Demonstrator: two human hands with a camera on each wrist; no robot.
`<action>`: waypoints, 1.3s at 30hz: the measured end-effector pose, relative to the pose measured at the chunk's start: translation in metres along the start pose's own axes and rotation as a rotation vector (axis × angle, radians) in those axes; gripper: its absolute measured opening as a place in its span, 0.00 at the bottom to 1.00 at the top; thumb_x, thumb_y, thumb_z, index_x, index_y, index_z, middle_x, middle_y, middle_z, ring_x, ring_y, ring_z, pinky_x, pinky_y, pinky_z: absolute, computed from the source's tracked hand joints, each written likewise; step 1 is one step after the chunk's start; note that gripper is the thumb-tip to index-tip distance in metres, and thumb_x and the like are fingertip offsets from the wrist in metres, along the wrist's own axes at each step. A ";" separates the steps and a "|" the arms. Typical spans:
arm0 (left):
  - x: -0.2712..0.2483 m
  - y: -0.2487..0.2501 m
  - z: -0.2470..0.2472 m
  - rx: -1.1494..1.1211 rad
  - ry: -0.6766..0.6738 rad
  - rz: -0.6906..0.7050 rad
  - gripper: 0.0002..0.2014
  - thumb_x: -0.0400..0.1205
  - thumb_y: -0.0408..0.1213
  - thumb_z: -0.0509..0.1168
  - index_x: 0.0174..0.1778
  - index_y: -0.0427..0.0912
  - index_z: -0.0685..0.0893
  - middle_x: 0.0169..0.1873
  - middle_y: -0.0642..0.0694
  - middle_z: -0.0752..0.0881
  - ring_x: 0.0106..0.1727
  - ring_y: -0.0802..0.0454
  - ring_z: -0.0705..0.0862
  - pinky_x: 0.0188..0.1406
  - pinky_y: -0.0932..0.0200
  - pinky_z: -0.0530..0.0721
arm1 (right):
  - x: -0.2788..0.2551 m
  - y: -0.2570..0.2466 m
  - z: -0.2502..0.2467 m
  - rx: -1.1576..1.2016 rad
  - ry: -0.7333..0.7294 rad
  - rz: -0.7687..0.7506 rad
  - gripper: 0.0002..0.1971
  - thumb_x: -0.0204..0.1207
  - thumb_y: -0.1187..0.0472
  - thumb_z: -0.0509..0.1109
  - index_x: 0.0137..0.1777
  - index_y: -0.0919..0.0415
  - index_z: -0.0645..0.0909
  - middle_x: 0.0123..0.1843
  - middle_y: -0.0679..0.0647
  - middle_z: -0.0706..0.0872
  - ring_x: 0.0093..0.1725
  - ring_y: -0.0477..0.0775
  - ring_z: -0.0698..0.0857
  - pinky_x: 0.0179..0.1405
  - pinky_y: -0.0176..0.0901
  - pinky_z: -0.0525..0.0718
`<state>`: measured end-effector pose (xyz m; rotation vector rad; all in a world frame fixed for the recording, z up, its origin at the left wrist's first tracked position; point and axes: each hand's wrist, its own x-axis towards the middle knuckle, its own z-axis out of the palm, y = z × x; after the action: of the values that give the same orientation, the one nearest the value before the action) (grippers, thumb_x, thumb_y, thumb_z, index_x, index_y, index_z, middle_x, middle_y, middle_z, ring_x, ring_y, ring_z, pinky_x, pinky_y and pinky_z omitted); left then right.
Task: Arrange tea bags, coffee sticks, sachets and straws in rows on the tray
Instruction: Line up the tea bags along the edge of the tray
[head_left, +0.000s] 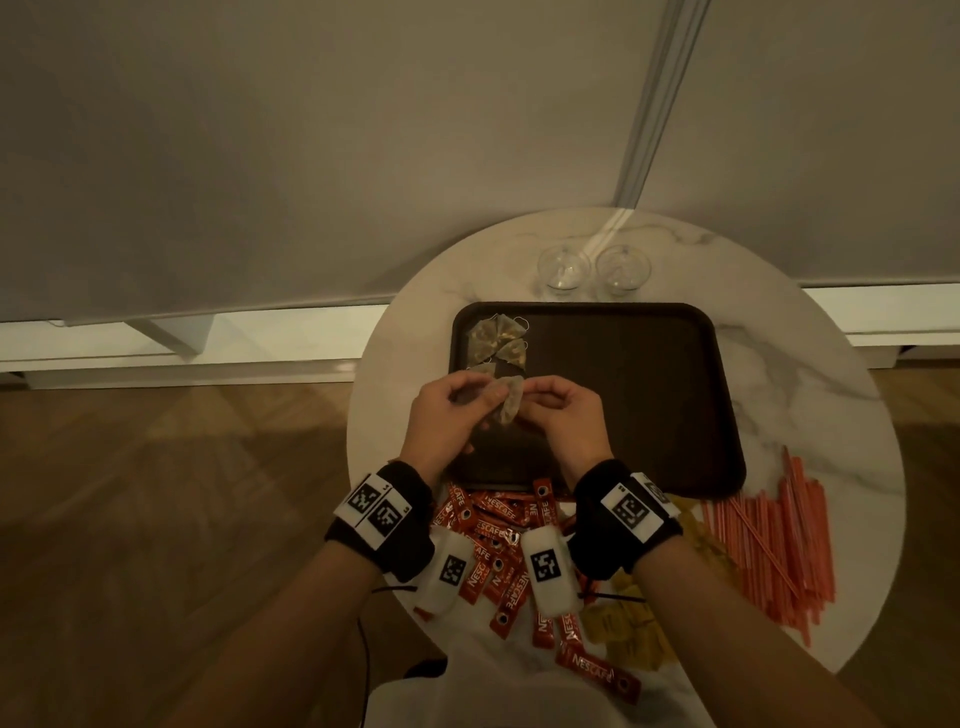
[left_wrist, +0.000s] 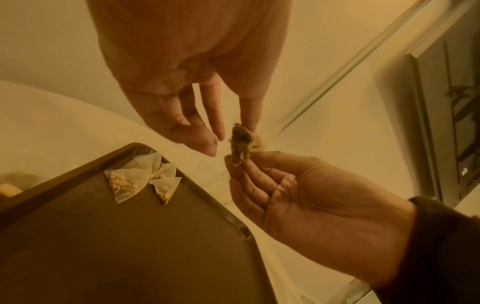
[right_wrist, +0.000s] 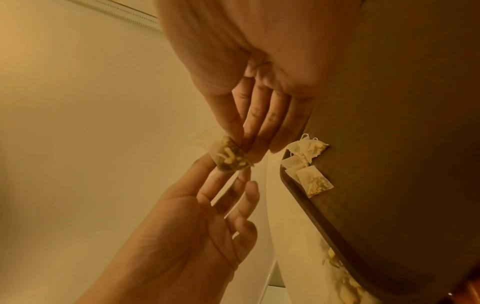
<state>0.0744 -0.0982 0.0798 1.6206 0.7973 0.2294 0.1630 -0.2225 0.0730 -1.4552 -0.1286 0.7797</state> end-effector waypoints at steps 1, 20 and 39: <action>0.001 -0.001 0.003 0.003 -0.013 -0.022 0.12 0.80 0.45 0.71 0.58 0.47 0.86 0.45 0.51 0.88 0.35 0.55 0.88 0.19 0.64 0.81 | 0.001 0.001 -0.003 -0.006 0.001 0.006 0.08 0.73 0.75 0.73 0.52 0.70 0.84 0.49 0.66 0.90 0.45 0.53 0.88 0.47 0.39 0.87; 0.032 -0.040 0.043 -0.372 0.078 -0.430 0.10 0.83 0.40 0.68 0.55 0.38 0.86 0.46 0.43 0.91 0.39 0.56 0.90 0.27 0.62 0.86 | 0.045 0.036 -0.031 -0.261 -0.114 0.262 0.14 0.73 0.59 0.78 0.58 0.60 0.85 0.50 0.55 0.91 0.41 0.46 0.88 0.37 0.35 0.83; 0.084 -0.097 0.029 0.335 0.064 -0.270 0.06 0.81 0.38 0.67 0.52 0.50 0.86 0.41 0.55 0.88 0.40 0.56 0.88 0.43 0.52 0.90 | 0.145 0.045 -0.034 -1.265 -0.260 0.232 0.26 0.71 0.37 0.73 0.64 0.49 0.77 0.56 0.47 0.82 0.54 0.48 0.82 0.51 0.44 0.83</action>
<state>0.1175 -0.0689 -0.0414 1.7990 1.1388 -0.0491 0.2722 -0.1754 -0.0271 -2.5701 -0.7672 1.1522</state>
